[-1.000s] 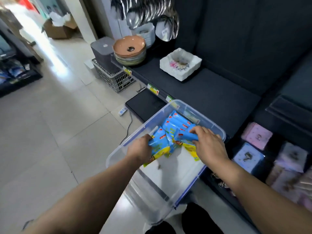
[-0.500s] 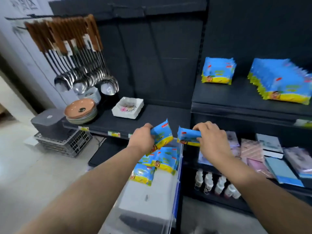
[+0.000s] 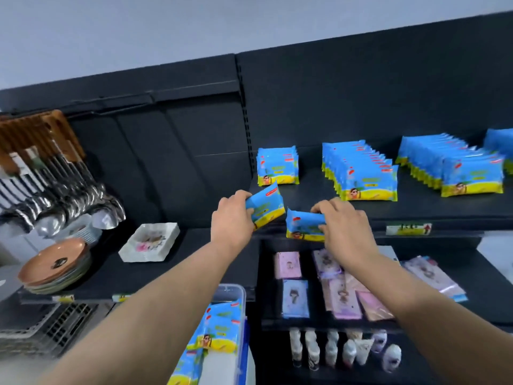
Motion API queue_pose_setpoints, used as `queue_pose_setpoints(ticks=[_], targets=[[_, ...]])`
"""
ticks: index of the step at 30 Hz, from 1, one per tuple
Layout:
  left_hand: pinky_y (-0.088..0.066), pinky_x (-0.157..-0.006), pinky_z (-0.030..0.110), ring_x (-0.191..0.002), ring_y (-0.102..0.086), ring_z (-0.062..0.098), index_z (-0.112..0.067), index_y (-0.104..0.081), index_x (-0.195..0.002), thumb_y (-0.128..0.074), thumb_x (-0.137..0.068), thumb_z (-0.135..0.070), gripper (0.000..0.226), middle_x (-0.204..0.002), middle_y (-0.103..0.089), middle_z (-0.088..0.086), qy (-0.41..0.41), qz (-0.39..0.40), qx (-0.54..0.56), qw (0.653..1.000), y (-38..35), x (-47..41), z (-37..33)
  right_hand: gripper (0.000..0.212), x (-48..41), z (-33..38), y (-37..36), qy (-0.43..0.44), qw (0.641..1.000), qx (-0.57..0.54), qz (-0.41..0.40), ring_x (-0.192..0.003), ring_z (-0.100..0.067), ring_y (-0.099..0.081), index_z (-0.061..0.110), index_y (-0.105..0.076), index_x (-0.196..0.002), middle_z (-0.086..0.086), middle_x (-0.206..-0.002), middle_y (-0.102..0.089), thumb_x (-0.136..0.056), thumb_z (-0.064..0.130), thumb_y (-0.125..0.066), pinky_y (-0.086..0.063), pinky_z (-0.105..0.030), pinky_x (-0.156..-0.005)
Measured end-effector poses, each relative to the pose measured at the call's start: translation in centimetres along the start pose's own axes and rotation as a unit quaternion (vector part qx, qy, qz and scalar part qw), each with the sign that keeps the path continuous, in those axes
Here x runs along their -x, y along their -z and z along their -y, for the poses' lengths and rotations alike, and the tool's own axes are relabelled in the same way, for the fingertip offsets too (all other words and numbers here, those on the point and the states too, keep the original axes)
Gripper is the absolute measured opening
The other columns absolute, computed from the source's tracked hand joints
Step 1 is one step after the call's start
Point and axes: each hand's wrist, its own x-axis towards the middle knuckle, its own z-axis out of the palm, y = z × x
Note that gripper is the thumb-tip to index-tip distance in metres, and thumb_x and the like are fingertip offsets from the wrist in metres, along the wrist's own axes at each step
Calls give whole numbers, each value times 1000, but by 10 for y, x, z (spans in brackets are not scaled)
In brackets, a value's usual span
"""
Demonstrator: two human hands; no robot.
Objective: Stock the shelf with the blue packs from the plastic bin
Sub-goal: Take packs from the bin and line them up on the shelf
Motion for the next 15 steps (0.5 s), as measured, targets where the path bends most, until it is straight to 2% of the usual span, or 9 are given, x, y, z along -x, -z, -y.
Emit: queue_pose_setpoints(ticks=[3, 7, 11, 15], targets=[[-44, -84, 39, -105, -47, 22, -22, -50, -125, -50, -96, -19, 30, -101, -59, 1, 3, -9, -22, 1000, -18, -33, -22, 34, -20, -31, 3, 15, 1000, -3, -6, -101, -22, -50, 27, -51, -111, 3, -106, -50, -83, 11, -63, -31, -34, -74], [-42, -85, 39, -109, -44, 21, -25, -51, -126, -49, -96, -20, 31, -104, -62, -1, 25, 25, -69, 997, -46, -69, -35, 35, -49, -65, 2, 44, 999, -7, -1, -98, -23, -50, 25, -52, -110, 2, -104, -51, -81, 8, -64, -29, -31, -71], [-38, -87, 38, -111, -42, 22, -28, -53, -125, -52, -94, -18, 33, -112, -62, -2, 20, 34, -108, 993, -62, -87, -38, 34, -69, -70, 0, 72, 997, -27, 7, -103, -22, -49, 25, -51, -115, 2, -109, -51, -85, 10, -60, -37, -34, -78], [-37, -90, 38, -114, -41, 22, -29, -52, -127, -51, -94, -19, 35, -112, -62, -1, 8, 49, -113, 992, -73, -110, -41, 35, -85, -70, -7, 75, 996, -46, 11, -103, -20, -47, 26, -50, -116, 4, -110, -48, -87, 10, -58, -34, -31, -80]])
